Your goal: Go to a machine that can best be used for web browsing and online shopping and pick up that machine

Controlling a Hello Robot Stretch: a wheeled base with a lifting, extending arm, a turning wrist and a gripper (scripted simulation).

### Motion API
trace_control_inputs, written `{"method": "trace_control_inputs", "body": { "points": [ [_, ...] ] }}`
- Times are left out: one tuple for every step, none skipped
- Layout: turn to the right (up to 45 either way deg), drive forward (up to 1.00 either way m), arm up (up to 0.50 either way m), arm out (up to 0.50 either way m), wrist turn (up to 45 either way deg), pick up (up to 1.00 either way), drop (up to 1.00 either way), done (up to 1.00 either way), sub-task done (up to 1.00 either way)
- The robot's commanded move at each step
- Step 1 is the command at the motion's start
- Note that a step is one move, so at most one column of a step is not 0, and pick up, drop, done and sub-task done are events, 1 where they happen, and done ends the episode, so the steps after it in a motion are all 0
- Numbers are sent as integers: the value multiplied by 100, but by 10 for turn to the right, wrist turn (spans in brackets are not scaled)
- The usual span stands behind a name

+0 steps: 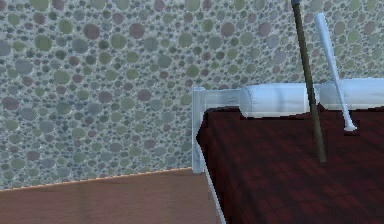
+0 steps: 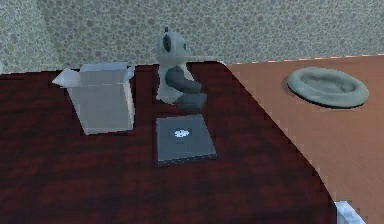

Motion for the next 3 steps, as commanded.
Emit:
{"method": "trace_control_inputs", "body": {
  "points": [
    [0, 0, 50, 0, 0, 0, 0, 0, 0],
    [0, 0, 38, 0, 0, 0, 0, 0, 0],
    [0, 0, 0, 32, 0, 0, 0, 0, 0]
  ]
}}
